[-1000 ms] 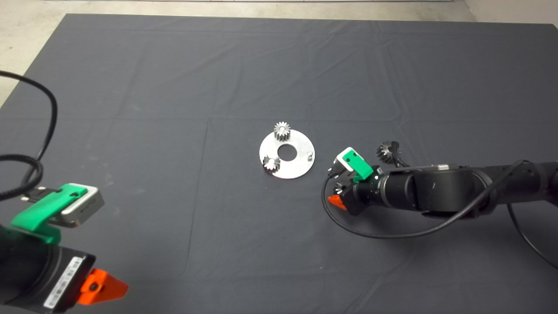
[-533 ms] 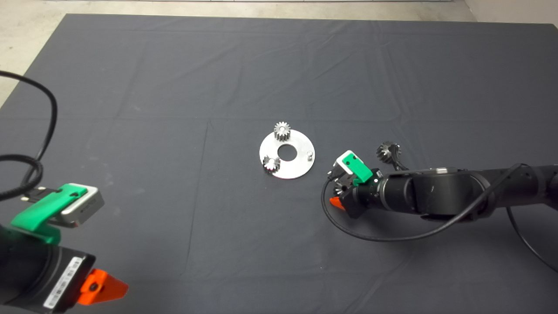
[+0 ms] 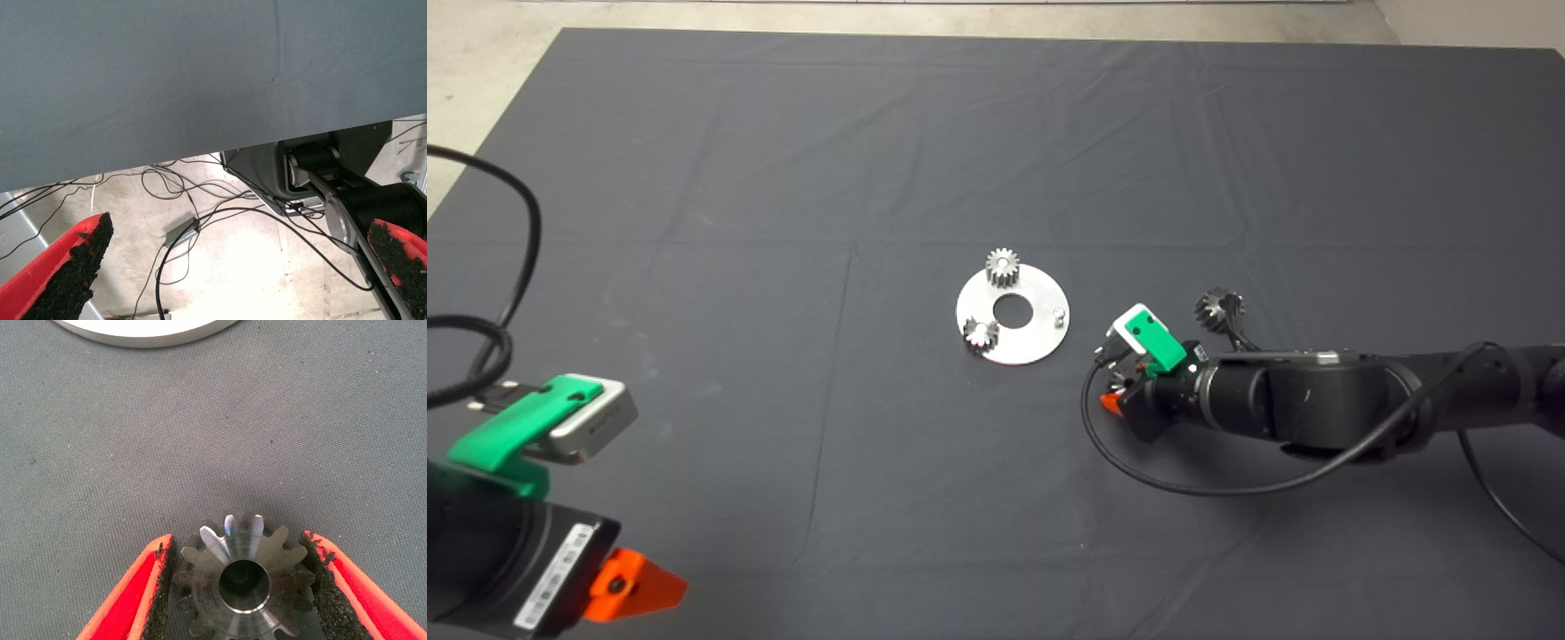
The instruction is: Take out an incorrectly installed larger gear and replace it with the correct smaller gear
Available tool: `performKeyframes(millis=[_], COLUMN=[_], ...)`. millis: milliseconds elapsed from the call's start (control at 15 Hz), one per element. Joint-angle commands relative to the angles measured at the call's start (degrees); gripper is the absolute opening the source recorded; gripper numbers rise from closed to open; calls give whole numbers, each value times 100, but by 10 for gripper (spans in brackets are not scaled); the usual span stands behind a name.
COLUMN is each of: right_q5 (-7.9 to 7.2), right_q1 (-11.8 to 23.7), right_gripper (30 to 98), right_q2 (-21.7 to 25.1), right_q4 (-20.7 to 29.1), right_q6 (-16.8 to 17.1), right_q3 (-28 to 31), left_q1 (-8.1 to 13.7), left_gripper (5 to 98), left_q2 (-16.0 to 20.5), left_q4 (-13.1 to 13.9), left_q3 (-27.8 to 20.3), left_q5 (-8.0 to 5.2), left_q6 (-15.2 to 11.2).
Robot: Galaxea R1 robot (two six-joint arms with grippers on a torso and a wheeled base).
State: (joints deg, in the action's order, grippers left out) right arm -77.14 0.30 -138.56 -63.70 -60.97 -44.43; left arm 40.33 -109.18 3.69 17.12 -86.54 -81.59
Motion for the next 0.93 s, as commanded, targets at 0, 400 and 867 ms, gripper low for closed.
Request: performKeyframes(millis=[0,400,867], right_q5=[6,10,-55], right_q1=[49,40,412], right_gripper=[502,437,422], right_q2=[17,34,17], right_q4=[-195,-186,-123], right_q6=[-29,-82,-295], right_q3=[-11,-90,449], left_q1=[34,-16,-51], left_gripper=[982,982,982], left_q2=[23,23,32], left_q4=[114,114,114], left_q3=[-105,-105,-105], left_q5=[-21,-12,-12], left_q6=[-6,-6,-6])
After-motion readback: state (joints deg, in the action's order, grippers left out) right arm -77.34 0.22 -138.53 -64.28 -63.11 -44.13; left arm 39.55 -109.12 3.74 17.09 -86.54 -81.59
